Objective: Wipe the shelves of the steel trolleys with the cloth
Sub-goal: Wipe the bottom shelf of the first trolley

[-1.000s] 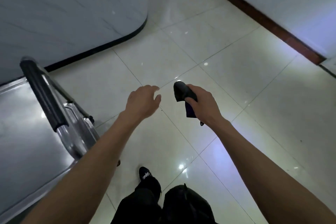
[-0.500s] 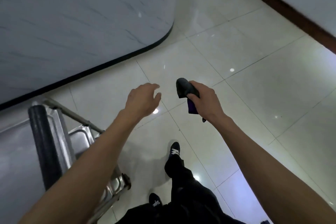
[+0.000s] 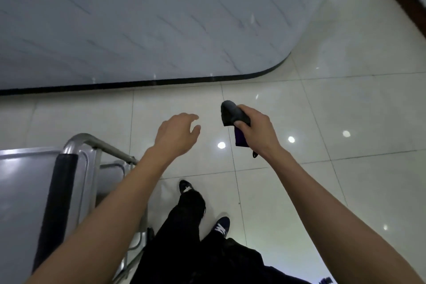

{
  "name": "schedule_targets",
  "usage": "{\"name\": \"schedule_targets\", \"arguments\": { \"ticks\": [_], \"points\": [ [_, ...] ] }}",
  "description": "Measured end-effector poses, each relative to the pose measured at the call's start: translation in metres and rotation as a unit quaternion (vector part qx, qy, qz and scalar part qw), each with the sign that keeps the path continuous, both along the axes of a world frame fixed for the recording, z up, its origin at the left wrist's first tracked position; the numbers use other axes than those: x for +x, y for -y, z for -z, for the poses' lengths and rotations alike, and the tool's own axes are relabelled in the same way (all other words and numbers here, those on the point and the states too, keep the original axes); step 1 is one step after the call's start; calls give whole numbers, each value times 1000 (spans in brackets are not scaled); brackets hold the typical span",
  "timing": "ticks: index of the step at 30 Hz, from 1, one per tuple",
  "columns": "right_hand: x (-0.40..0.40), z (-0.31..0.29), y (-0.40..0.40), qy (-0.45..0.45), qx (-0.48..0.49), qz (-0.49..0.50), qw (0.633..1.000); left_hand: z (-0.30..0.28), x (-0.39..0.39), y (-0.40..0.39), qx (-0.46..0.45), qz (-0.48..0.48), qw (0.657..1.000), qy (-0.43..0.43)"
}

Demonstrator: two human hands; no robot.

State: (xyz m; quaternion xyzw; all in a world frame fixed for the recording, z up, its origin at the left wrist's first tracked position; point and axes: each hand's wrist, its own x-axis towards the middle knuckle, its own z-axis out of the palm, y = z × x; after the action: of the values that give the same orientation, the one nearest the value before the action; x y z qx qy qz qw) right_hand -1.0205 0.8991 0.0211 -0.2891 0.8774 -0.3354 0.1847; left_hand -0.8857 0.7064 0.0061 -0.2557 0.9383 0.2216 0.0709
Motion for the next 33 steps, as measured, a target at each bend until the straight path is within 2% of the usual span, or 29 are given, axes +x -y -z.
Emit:
{"name": "schedule_targets", "arguments": {
  "ticks": [10,21,28,33],
  "points": [
    [-77,5,191,-5,24,-119,993,10,-50,153,7,-101,995,-10],
    [-139,5,355,-11,31,-216,976,5,-82,284,8,-184,983,-14],
    [-188,17,488,-2,26,-297,954,6,-114,387,5,-251,968,9],
    [-195,15,594,-6,42,-385,922,0,-107,453,3,-324,946,10]
  ]
}}
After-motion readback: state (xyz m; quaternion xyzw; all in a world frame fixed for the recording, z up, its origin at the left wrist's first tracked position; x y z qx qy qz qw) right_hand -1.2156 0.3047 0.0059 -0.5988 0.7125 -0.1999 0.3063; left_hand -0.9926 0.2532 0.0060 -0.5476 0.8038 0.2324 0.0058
